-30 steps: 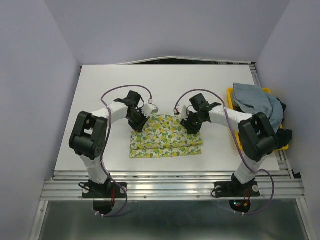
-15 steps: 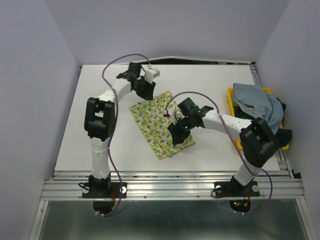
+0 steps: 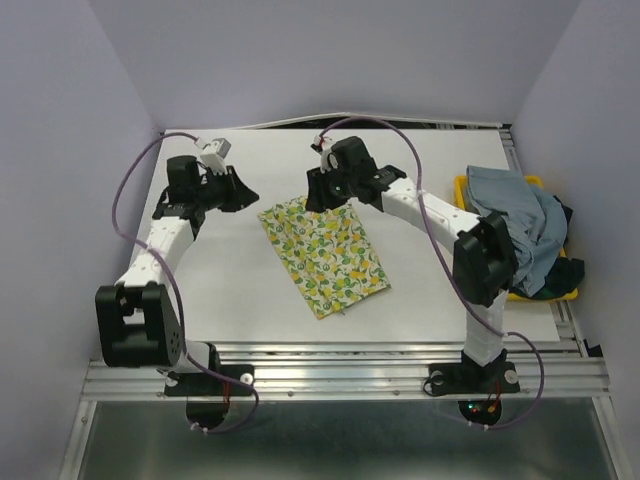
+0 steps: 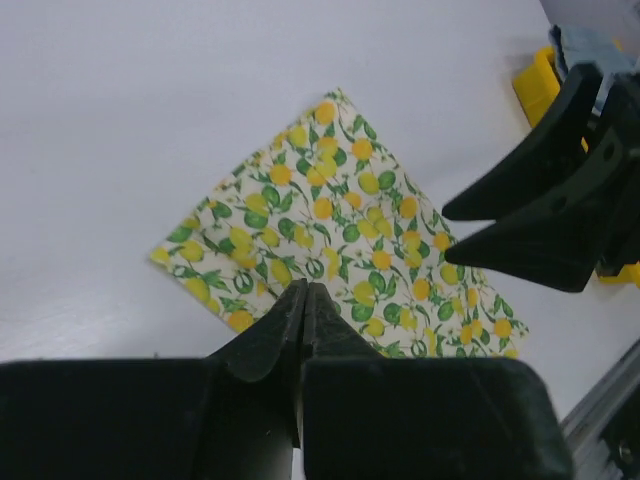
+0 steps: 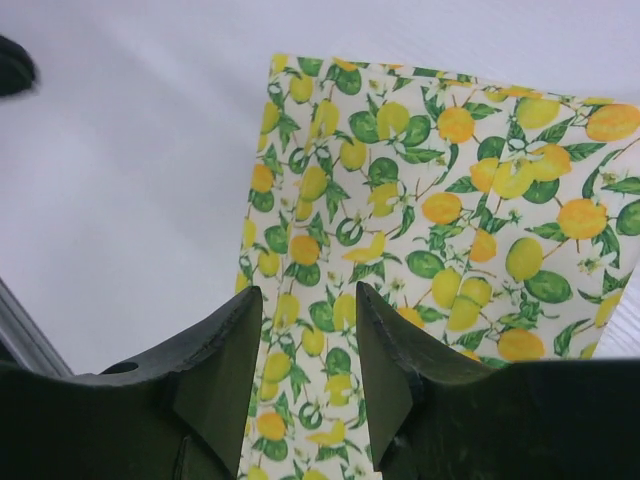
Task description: Fold and stack the skirts
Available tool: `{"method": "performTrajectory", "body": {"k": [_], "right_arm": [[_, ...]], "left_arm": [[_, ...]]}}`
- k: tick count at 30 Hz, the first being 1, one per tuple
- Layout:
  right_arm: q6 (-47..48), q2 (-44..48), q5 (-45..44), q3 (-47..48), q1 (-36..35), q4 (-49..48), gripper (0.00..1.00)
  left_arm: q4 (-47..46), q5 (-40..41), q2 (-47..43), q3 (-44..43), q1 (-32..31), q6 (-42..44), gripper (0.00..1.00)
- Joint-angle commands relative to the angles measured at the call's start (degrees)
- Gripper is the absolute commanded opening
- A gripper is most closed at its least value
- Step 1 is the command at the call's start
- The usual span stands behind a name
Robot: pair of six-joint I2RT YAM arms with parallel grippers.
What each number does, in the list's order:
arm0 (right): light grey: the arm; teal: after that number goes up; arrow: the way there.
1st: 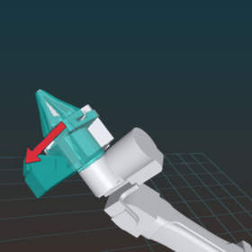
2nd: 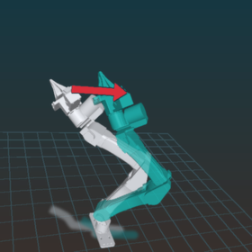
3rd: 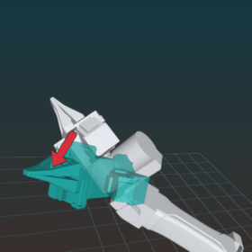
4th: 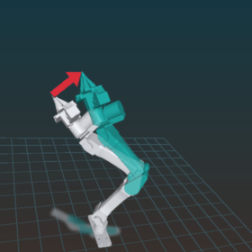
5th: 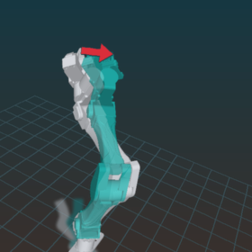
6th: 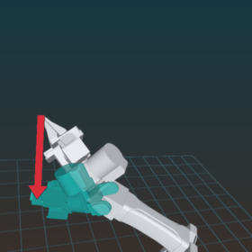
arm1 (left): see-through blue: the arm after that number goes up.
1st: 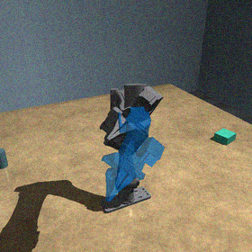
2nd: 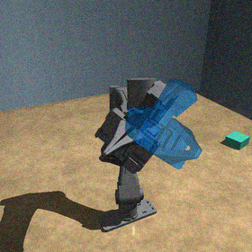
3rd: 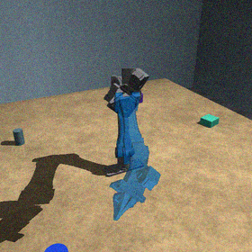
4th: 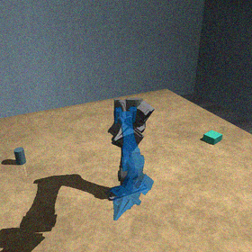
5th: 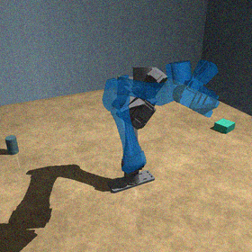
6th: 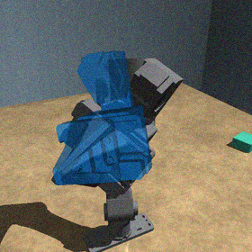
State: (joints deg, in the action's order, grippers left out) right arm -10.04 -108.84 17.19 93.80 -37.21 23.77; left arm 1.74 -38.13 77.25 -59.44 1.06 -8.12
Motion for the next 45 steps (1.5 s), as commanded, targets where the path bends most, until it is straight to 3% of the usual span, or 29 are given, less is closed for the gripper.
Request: {"method": "performTrajectory", "body": {"k": [1, 9, 25, 29, 31, 32, 37, 45], "right_arm": [[-5.69, -6.72, -4.79, 7.61, -1.8, -0.92, 0.47], [-3.76, -16.66, -11.21, 14.74, -6.12, 1.8, 0.49], [0.37, -25.11, -20.62, 20.72, -10.07, 3.04, 0.48], [0.55, -26.16, -20.88, 21.42, -10.07, 3.56, 0.39], [0.55, -27.04, -20.88, 22.13, -10.07, 3.83, 0.26], [0.46, -27.04, -20.79, 22.13, -10.07, 3.74, 0.26], [0.03, -27.92, -20.62, 23.71, -10.07, 3.56, 0.02], [-2.0, -27.22, -20.36, 25.64, -10.07, 1.37, 0.01]], "left_arm": [[-2.97, -5.37, 8.87, 4.33, -0.09, -6.82, 0.03], [-8.5, -5.2, 14.49, 7.23, -0.8, -9.9, 0.03], [-12.37, -3.53, 24.61, 6.35, -3.69, -10.95, 0.03], [-12.81, -3.0, 26.1, 6.44, -4.05, -11.57, 0.02], [-13.07, -2.3, 26.89, 6.7, -4.14, -11.92, 0.02], [-13.16, -2.3, 27.16, 6.79, -4.14, -12.01, 0.02], [-13.08, -1.42, 28.21, 6.97, -4.14, -12.36, 0.0], [-13.34, -0.98, 28.74, 7.32, -4.22, -12.97, 0.0]]}}
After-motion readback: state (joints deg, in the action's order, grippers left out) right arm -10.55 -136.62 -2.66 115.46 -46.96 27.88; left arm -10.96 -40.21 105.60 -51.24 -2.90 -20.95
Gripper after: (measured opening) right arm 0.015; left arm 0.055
